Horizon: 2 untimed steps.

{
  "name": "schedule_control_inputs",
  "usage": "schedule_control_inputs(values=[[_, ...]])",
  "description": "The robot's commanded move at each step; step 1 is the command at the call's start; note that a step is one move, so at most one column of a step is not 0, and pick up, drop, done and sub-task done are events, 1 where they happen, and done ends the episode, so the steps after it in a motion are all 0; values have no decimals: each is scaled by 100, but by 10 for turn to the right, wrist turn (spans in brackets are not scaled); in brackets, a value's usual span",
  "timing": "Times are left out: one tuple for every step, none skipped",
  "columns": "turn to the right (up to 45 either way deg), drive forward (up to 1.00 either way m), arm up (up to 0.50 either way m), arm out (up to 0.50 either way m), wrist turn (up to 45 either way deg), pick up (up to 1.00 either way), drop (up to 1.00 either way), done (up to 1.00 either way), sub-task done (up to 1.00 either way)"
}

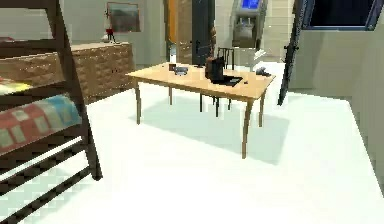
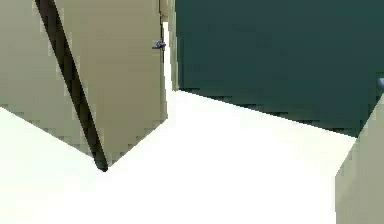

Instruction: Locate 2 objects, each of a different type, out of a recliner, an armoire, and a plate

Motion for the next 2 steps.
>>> schedule_control_inputs(values=[[450,0,0,0,0,0,0,0,0],[450,0,0,0,0,0,0,0,0]])
